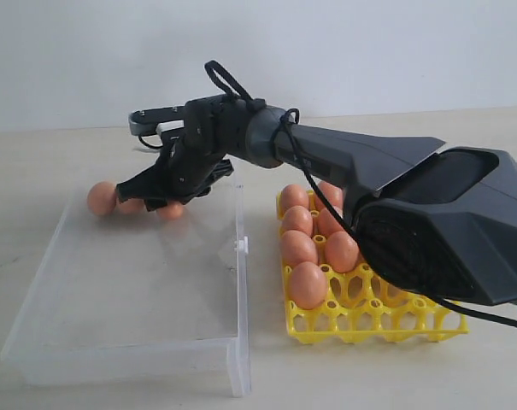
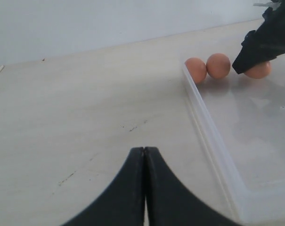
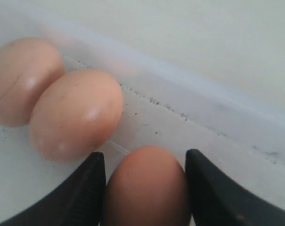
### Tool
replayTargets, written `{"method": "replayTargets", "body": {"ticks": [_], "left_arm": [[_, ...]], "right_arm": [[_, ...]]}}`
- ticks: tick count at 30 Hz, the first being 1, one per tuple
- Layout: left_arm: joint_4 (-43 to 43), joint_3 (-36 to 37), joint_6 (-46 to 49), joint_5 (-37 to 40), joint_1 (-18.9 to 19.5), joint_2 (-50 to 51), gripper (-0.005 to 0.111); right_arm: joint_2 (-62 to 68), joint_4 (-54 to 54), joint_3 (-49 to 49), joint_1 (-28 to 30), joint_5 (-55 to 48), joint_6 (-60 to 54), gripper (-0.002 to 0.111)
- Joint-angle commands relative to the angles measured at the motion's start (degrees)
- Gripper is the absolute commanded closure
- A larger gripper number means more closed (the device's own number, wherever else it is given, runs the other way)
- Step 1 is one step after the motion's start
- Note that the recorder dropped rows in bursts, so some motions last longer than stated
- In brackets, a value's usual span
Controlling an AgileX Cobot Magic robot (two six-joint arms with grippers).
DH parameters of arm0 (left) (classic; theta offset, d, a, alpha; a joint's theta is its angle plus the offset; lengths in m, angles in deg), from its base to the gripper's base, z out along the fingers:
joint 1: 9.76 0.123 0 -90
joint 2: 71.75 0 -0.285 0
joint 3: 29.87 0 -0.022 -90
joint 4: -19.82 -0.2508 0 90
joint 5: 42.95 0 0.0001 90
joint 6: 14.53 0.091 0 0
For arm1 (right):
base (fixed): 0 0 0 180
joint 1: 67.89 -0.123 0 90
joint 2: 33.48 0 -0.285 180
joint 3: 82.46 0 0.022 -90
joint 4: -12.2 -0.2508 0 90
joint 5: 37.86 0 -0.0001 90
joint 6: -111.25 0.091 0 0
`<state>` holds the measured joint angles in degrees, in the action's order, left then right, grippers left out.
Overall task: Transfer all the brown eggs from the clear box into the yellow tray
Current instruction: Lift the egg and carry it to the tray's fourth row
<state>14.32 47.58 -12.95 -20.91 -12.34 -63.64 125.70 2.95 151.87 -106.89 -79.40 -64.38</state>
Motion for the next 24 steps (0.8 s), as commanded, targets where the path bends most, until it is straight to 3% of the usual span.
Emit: {"method": "replayTargets", "body": {"ticks": [1, 8, 13, 24], "left_arm": [[0.06, -0.23, -0.26, -0.35, -0.28, -0.32, 0.107], [0.06, -0.23, -0.26, -0.35, -0.28, -0.32, 0.107], [0.06, -0.23, -0.26, -0.35, -0.28, -0.32, 0.107], [0.06, -0.23, -0.26, -0.35, -0.28, -0.32, 0.107]], "right_arm": [[-2.59, 1.57, 0.19, -0.98, -1.41, -1.68, 0.108], [-9.02, 4.74, -0.26, -3.02, -0.11, -1.68, 0.108], [-16.16, 8.26, -7.70, -4.72, 3.72, -1.66, 0.108], [-42.32, 9.25, -52.37, -5.29, 34.53, -1.31, 0.108]]}}
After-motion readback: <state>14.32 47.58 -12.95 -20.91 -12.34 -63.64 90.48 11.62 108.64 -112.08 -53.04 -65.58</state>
